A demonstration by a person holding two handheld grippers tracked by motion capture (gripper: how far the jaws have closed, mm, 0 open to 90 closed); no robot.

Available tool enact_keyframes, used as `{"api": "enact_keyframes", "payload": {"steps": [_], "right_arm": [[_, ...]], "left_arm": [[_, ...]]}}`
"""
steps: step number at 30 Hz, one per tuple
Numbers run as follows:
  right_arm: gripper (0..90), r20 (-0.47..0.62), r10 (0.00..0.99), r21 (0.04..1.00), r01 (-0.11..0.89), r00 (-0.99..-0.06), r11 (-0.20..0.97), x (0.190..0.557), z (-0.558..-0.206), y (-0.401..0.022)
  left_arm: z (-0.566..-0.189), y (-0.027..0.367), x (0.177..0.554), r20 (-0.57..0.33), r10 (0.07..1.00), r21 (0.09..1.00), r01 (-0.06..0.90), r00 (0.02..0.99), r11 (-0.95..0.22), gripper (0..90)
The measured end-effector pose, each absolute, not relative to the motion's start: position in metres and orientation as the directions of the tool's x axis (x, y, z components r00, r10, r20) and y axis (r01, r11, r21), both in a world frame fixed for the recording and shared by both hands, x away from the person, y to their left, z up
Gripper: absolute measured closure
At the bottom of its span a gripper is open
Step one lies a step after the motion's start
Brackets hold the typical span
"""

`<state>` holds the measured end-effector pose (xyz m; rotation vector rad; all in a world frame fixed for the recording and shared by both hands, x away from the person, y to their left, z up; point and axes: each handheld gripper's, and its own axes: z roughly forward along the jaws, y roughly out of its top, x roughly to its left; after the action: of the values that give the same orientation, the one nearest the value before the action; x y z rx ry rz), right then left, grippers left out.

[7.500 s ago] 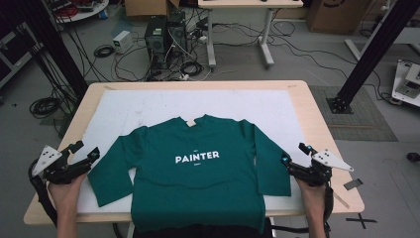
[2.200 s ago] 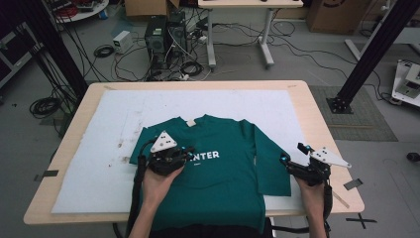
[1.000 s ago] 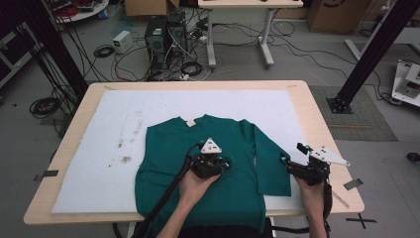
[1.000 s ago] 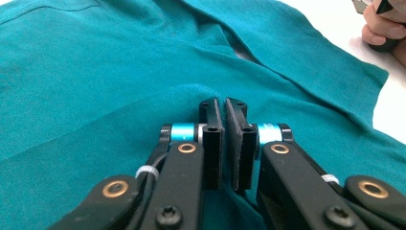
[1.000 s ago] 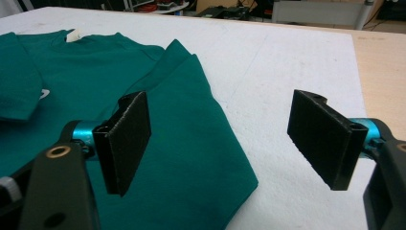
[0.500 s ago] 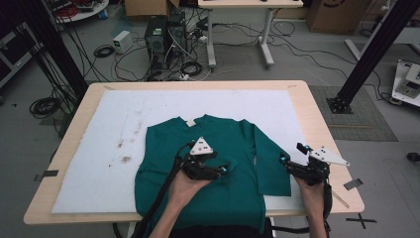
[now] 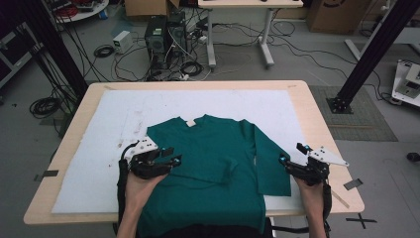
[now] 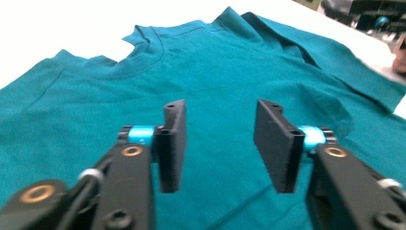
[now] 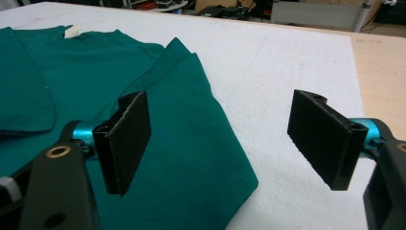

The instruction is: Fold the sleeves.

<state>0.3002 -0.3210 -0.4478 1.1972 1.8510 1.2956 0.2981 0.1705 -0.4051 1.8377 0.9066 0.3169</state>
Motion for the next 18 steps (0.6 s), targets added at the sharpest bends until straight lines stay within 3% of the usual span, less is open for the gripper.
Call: {"api": "enact_keyframes", "payload": {"steps": [8, 13, 18], "right_arm": [[23.4, 0.035, 0.901, 0.931, 0.343, -0.433, 0.129, 0.300, -0.448, -0.320], [23.4, 0.035, 0.900, 0.932, 0.339, -0.435, 0.127, 0.300, -0.448, -0.321], [23.3, 0.040, 0.899, 0.930, 0.345, -0.436, 0.126, 0.301, -0.448, -0.321]], "left_arm": [[-0.401, 0.083, 0.292, -0.153, 0.586, 0.873, 0.387, 0.796, -0.298, 79.5], [-0.425, 0.034, 0.307, -0.111, 0.545, 0.824, 0.383, 0.831, -0.417, 80.3], [-0.443, 0.020, 0.314, -0.115, 0.524, 0.786, 0.400, 0.844, -0.472, 80.2]]}}
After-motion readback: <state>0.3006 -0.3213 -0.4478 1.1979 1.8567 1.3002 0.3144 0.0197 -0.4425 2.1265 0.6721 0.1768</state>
